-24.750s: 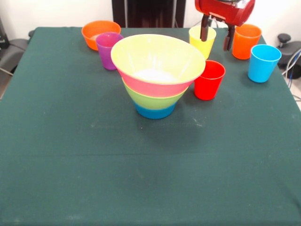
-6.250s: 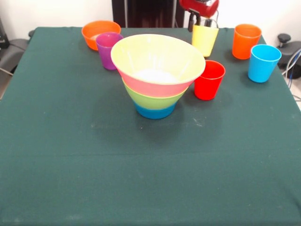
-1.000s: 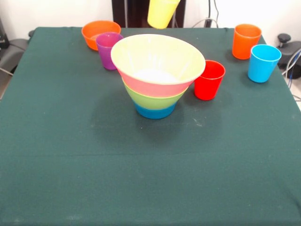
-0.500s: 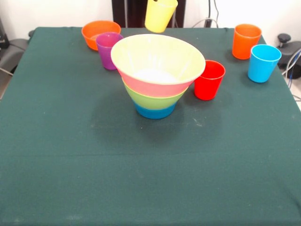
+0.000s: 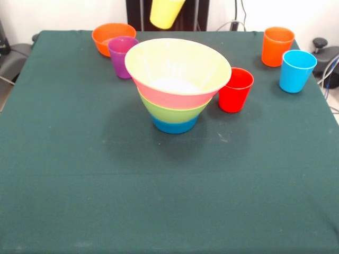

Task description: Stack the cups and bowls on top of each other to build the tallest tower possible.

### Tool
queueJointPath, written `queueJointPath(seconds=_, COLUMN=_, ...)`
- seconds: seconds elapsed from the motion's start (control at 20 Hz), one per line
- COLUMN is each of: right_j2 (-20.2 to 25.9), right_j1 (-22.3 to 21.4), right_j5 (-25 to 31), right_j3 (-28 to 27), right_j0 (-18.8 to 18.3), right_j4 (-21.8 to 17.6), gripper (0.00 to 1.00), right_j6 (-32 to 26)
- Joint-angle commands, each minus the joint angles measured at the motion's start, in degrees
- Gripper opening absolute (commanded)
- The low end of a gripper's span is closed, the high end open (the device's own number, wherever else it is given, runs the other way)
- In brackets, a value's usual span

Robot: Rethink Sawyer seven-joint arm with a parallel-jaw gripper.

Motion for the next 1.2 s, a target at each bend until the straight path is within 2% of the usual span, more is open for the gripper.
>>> queueJointPath(seconds=0.05, right_j2=-0.2, right_j1=0.6, right_j5=-6.6, right_j3=5.6, right_j0=-1.4, right_j4=-6.9, gripper=0.00, right_j6=-0.6)
queueJointPath(seconds=0.3, right_j2=-1.6, right_j1=2.6, right_j5=-9.2, right_j3=5.9, right_j0=-1.0, right_j4=-10.0, gripper=0.00, right_j6=1.3)
queueJointPath(seconds=0.4, right_j2=-1.5, right_j1=2.3, right_j5=-8.7, right_j3=5.9, right_j0=-0.6, right_j4=-9.9, gripper=0.00, right_j6=1.6)
queueJointPath(seconds=0.75, right_j2=2.4, right_j1=-1.9, right_j5=0.0, right_j3=3.7, right_j0=-2.1, right_j4=-5.3, gripper=0.00, right_j6=-2.4)
queueJointPath(seconds=0.95, right_j2=4.2, right_j1=-3.9, right_j5=6.1, right_j3=-0.2, right_j0=-0.6, right_j4=-1.7, gripper=0.00, right_j6=-3.1)
queueJointPath(seconds=1.2, right_j2=5.1, right_j1=-0.7, right_j5=6.7, right_j3=-5.4, right_j0=1.1, right_j4=-1.2, gripper=0.00, right_j6=-1.8)
